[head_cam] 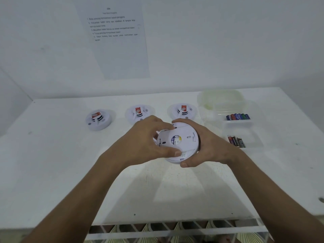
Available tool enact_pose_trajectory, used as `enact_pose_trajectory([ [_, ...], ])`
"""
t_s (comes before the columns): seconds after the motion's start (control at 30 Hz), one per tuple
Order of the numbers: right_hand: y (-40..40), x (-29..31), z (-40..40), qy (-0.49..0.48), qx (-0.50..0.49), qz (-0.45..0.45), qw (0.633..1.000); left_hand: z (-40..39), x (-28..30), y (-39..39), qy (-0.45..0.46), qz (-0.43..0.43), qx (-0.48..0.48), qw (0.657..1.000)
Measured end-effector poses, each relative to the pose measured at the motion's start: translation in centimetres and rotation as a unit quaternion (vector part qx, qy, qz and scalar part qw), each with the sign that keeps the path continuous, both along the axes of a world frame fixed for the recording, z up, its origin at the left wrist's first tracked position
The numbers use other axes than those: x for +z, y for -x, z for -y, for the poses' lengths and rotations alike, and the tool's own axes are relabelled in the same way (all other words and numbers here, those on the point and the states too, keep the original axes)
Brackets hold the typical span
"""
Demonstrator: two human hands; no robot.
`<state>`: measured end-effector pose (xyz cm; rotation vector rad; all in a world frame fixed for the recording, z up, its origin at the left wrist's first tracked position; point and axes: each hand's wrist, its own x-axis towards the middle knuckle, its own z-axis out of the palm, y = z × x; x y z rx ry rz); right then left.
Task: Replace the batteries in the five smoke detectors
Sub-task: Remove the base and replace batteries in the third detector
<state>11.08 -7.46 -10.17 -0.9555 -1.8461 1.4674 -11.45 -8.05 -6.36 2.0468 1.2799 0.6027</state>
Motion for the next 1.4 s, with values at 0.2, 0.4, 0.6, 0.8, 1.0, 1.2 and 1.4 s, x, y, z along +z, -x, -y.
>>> enact_pose_trajectory([
  [0.2, -0.5, 0.1, 0.1, 0.008, 0.014, 0.003, 1.000, 0.1, -0.4, 1.1, 0.062, 0.014, -0.050, 0.997],
  [0.4, -0.6, 0.6, 0.3, 0.022, 0.042, 0.002, 0.999, 0.2, -0.7, 1.2, 0.066, 0.039, -0.065, 0.995],
  [0.6, -0.8, 0.5, 0.5, 0.022, 0.042, -0.012, 0.999, 0.5, -1.2, 1.2, 0.074, 0.110, -0.061, 0.989],
  [0.8, -1.0, 0.3, 0.8, 0.006, -0.009, -0.013, 1.000, 1.5, -2.7, 1.4, 0.125, 0.177, -0.036, 0.976],
  [1.0, -0.1, 0.5, 1.0, -0.118, -0.040, 0.154, 0.980, 1.8, -2.6, 1.7, 0.085, 0.156, -0.033, 0.984],
  [1.2, 1.0, -0.2, 1.1, -0.148, -0.015, 0.207, 0.967, 2.2, -1.8, 1.6, 0.047, 0.183, -0.042, 0.981],
  [1.4, 0.8, -0.7, 0.8, -0.061, -0.034, 0.014, 0.997, 2.5, -2.6, 2.8, 0.069, 0.079, 0.003, 0.994],
])
